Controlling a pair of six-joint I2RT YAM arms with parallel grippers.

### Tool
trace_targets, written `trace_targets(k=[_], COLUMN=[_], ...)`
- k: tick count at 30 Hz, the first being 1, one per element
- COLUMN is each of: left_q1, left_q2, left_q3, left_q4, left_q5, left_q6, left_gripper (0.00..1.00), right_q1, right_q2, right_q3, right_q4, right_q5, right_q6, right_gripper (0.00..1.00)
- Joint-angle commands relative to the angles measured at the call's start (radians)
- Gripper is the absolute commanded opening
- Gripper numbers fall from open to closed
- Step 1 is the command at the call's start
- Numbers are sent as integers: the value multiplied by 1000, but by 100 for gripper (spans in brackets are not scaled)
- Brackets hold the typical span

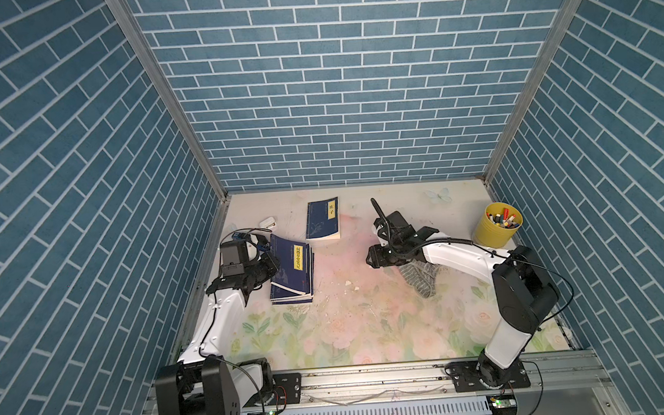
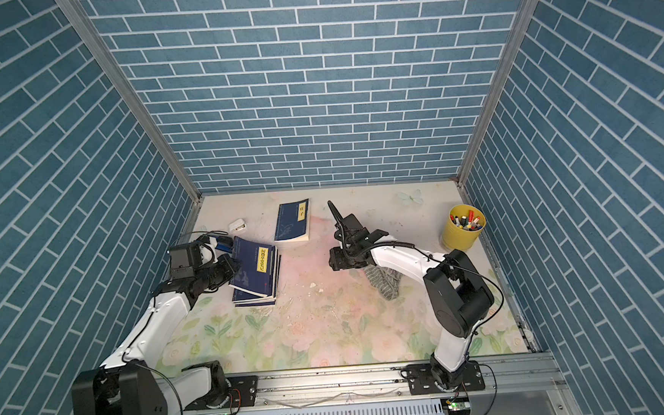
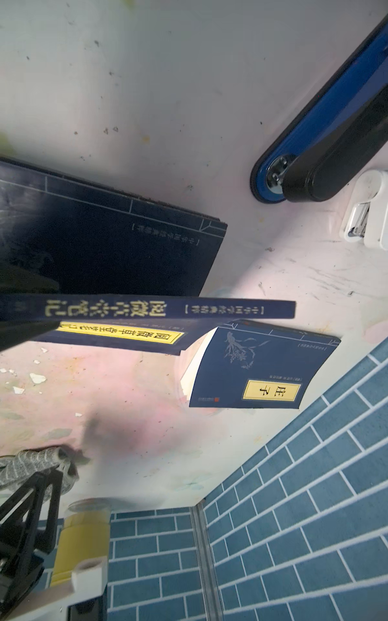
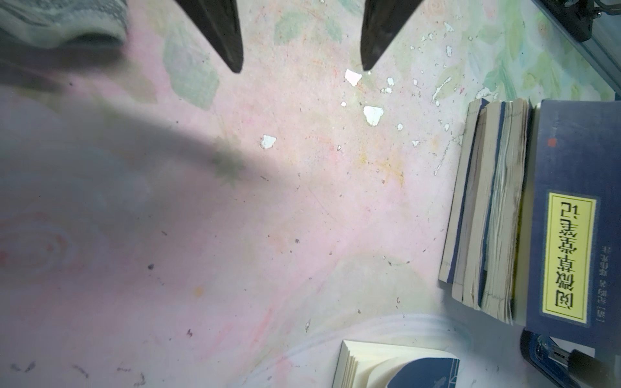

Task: Wipe the cover of the book
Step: Place the book on the book.

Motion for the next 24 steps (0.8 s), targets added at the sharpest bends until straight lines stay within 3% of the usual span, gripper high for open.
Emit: trace_targets(k=[1, 13, 24], left_q1=[5, -16, -36], left_q2=[5, 84, 187], left_q3=[1, 13, 117], left_q4=[25, 4, -120], left_q5=[-68, -95, -134], left_q6=[-3, 7, 93], left_gripper=[0, 1, 1], right_q1=[-3, -3, -3], right_q2=[12, 44, 55], right_q3=[27, 43, 32], right_q4=[-5, -1, 12], right_q5=[-22, -44, -49], right_q6=[-30, -32, -26], right_gripper=[56, 57, 57])
